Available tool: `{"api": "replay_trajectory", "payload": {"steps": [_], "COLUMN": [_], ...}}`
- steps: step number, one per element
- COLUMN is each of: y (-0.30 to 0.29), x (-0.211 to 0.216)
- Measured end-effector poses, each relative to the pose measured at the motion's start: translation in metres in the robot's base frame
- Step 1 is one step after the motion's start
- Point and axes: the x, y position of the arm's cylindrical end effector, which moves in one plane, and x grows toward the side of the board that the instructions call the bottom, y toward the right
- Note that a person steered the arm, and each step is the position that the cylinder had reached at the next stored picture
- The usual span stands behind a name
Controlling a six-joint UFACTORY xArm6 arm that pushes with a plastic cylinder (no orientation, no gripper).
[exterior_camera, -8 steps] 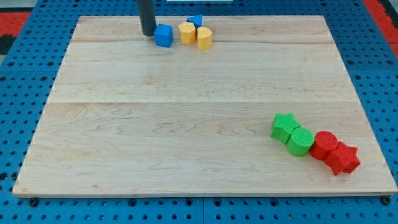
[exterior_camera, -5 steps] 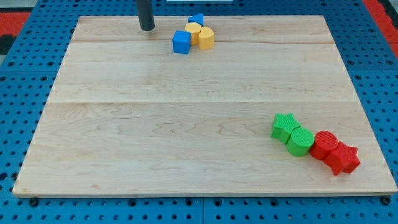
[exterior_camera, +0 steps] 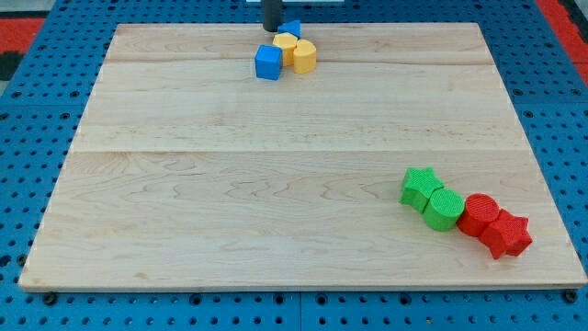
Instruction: Slide the blue triangle bit a right and left
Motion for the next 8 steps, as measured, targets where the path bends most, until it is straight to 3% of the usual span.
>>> {"api": "replay_trajectory", "payload": {"steps": [2, 4, 5, 6, 8], "y": [0.070, 0.088, 0.054, 0.050, 0.012], "x": [0.001, 0.041, 0.036, 0.003, 0.023]}}
